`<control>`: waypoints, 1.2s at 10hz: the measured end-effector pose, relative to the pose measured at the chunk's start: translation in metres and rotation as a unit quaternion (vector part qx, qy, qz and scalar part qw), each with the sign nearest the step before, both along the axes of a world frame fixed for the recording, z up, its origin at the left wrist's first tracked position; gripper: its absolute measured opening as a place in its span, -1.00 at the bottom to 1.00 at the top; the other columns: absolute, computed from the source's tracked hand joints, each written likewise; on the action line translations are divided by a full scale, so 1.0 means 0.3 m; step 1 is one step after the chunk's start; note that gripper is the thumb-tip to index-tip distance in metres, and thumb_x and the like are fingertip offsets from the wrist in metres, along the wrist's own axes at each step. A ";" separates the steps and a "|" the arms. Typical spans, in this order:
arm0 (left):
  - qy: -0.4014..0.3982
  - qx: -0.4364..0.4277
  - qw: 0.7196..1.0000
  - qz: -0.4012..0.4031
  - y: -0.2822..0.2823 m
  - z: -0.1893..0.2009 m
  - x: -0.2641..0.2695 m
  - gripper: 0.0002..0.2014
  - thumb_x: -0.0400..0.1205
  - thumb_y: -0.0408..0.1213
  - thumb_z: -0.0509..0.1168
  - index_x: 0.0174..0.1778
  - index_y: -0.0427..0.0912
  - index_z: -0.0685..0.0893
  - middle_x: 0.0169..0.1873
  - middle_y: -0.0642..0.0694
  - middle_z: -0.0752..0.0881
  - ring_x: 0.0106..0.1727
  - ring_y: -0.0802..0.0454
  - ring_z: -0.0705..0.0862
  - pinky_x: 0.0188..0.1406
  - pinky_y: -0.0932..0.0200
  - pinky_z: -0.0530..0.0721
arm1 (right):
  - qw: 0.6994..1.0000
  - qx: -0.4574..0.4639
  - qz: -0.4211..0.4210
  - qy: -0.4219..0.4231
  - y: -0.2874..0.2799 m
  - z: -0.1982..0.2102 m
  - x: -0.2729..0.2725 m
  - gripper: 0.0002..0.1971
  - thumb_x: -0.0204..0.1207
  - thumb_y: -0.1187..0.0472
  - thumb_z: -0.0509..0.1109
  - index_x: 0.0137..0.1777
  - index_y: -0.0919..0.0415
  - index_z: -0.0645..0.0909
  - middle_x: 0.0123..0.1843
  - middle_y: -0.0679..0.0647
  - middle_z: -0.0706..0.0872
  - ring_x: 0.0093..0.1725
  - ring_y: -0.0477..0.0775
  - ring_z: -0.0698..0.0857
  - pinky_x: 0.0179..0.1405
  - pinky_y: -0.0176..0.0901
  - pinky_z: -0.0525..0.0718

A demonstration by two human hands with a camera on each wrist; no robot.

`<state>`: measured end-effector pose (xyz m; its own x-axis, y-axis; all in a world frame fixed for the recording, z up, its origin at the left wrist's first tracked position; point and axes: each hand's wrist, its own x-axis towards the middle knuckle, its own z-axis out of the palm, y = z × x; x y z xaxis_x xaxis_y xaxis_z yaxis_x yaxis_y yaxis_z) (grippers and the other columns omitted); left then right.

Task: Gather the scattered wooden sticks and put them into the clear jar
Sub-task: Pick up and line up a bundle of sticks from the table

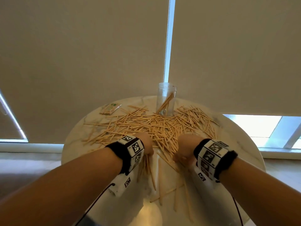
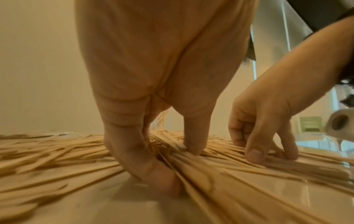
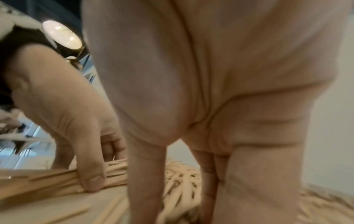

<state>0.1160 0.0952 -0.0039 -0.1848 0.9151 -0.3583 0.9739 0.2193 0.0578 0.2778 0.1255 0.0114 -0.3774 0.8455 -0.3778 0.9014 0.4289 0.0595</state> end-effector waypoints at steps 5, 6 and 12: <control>-0.377 0.045 0.898 0.225 -0.014 -0.020 -0.088 -0.81 0.73 -0.35 0.03 -0.09 -0.29 0.52 -0.40 -0.17 0.46 -0.52 0.00 0.35 -0.54 0.22 0.35 | 0.985 -0.072 -0.075 0.138 0.017 -0.013 0.008 -0.92 0.55 0.26 0.48 -0.16 0.23 0.70 -0.28 0.04 0.72 -0.43 -0.10 0.64 -0.58 -0.41 0.59; -0.420 0.063 0.875 0.232 -0.017 -0.013 -0.094 -0.76 0.78 -0.15 0.11 -0.13 -0.21 0.46 -0.50 -0.08 0.37 -0.58 0.06 0.27 -0.62 0.32 0.25 | 0.965 -0.127 -0.113 0.200 0.046 -0.013 0.033 -0.88 0.55 0.32 0.48 -0.22 0.28 0.68 -0.25 0.11 0.79 -0.32 0.03 0.81 -0.38 -0.32 0.78; -0.505 0.145 0.827 0.200 0.054 -0.008 -0.032 0.07 0.20 0.66 0.26 0.32 -0.22 0.58 -0.19 -0.27 0.67 -0.17 -0.24 0.68 -0.13 -0.10 0.68 | 0.856 -0.144 -0.144 0.476 0.002 0.041 0.004 -0.88 0.60 0.35 0.44 0.05 0.41 0.70 -0.15 0.28 0.87 -0.13 0.22 0.88 0.03 0.14 0.85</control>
